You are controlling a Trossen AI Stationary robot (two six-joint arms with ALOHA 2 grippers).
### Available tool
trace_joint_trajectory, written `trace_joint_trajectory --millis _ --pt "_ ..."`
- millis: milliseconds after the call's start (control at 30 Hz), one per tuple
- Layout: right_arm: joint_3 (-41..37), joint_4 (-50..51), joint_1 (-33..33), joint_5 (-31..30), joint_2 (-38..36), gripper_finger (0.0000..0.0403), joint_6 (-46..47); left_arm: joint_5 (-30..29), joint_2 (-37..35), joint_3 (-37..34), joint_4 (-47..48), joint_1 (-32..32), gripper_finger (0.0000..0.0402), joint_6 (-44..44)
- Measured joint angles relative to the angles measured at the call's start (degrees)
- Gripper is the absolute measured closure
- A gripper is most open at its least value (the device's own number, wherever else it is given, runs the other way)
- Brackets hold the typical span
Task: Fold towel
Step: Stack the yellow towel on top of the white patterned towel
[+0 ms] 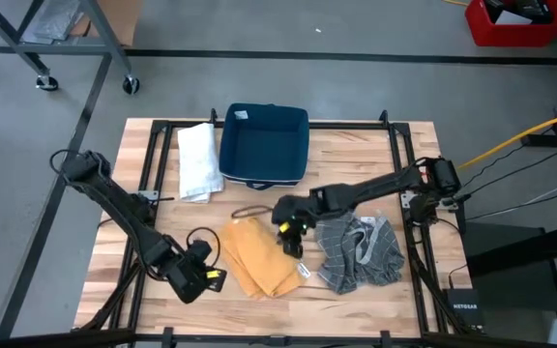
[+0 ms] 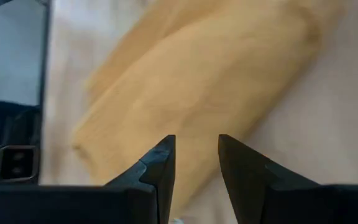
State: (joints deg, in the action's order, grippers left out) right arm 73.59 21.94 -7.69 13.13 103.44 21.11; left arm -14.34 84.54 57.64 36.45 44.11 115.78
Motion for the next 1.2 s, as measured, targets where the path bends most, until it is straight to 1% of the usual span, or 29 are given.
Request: trace_joint_trajectory --millis 100,233,300,367,433,467,533,600,700,767,900,1033,1100,1200 --pt "-0.17 0.48 2.41 -0.02 0.0 0.0276 -0.5 0.05 3.39 -0.1 -1.31 0.88 0.0373 4.16" --pt "-0.19 0.61 4.46 0.27 0.0 0.0276 -1.69 0.03 7.65 -0.1 -7.07 1.65 0.0391 4.94" --pt "-0.19 0.64 5.3 2.3 0.0 0.0276 -2.02 0.05 9.3 -0.1 -9.91 1.71 0.0396 4.73" --pt "-0.19 1.02 6.12 5.76 0.0 0.0276 -2.09 0.09 10.6 -0.1 -12.05 1.74 0.0396 2.26" --pt "-0.19 1.59 6.86 9.96 0.0 0.0276 -2.09 0.02 11.62 -0.1 -13.6 1.7 0.0389 0.56" --pt "-0.19 2.03 7.15 12.0 0.0 0.0276 -2.07 0.13 11.9 -0.1 -13.54 1.63 0.0381 1.73" --pt "-0.19 3.04 7.77 15.7 0.0 0.0276 -2.07 1.57 12.49 -0.08 -11.0 1.11 0.0362 7.62" --pt "-0.19 3.59 7.83 17.74 0.0 0.0276 -2.1 1.76 13.03 -0.1 -6.76 0.65 0.0345 11.51" --pt "-0.19 4.51 7.77 17.75 0.0 0.0276 -3.11 1.4 13.2 -0.11 -4.7 -0.34 0.0331 12.3" --pt "-0.19 4.75 7.74 17.69 0.0 0.0276 -4.52 1.27 13.19 -0.1 -4.57 -0.71 0.0329 10.16" --pt "-0.19 4.8 7.72 16.67 0.0 0.0276 -5.06 1.26 13.17 -0.1 -4.43 -1.08 0.0333 7.19" --pt "-0.19 4.78 7.72 15.9 0.0 0.0276 -5.09 1.35 13.17 -0.1 -4.26 -1.95 0.0338 6.55" --pt "-0.19 4.78 7.72 15.87 0.0 0.0276 -5.13 2.6 13.17 -0.1 -4.06 -2.56 0.0336 4.86" --pt "-0.19 4.8 7.72 15.87 0.0 0.0276 -5.13 7.12 13.17 -0.1 -4.63 -3.49 0.0323 2.31"
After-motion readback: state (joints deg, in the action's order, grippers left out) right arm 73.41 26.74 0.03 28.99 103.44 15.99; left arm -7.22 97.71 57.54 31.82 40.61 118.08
